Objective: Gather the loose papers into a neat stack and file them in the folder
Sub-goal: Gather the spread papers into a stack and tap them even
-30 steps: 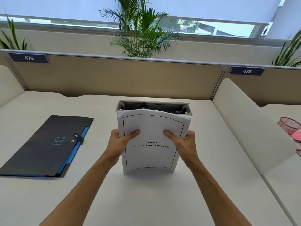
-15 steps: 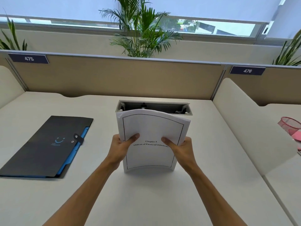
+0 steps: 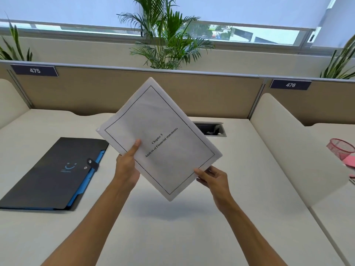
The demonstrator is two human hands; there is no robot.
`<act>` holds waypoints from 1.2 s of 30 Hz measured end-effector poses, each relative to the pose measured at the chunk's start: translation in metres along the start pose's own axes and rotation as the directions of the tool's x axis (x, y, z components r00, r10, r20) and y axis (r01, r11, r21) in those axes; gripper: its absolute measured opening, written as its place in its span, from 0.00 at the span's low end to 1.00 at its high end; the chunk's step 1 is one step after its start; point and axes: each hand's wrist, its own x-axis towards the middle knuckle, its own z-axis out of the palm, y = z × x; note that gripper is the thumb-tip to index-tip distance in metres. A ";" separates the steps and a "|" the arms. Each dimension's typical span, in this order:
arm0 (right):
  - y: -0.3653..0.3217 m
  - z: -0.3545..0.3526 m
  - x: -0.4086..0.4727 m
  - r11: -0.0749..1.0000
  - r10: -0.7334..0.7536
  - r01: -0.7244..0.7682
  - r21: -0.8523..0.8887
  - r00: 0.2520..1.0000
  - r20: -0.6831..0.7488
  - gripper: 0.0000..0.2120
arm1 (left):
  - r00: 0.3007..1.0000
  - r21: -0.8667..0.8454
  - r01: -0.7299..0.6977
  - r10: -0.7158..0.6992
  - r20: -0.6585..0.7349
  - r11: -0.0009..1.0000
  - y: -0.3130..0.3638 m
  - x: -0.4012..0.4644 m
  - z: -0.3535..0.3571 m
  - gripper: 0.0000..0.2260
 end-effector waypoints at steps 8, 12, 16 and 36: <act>-0.012 0.030 0.004 0.989 0.005 0.010 0.146 0.995 -0.097 0.07 | 0.994 -0.073 0.058 -0.051 0.092 0.996 -0.006 -0.005 0.003 0.16; -0.015 0.013 0.008 0.996 -0.079 0.086 0.030 0.980 -0.183 0.04 | 0.999 0.031 -0.053 0.054 -0.005 0.998 0.018 0.010 -0.007 0.14; -0.018 -0.009 0.013 0.975 -0.186 0.153 -0.159 0.957 -0.224 0.03 | 0.974 0.536 -0.219 0.145 0.177 0.815 0.036 0.023 -0.023 0.07; 0.016 0.004 0.007 0.939 -0.188 0.107 -0.326 0.955 -0.227 0.09 | 0.978 0.544 -0.206 0.169 0.118 0.813 -0.038 0.008 -0.058 0.06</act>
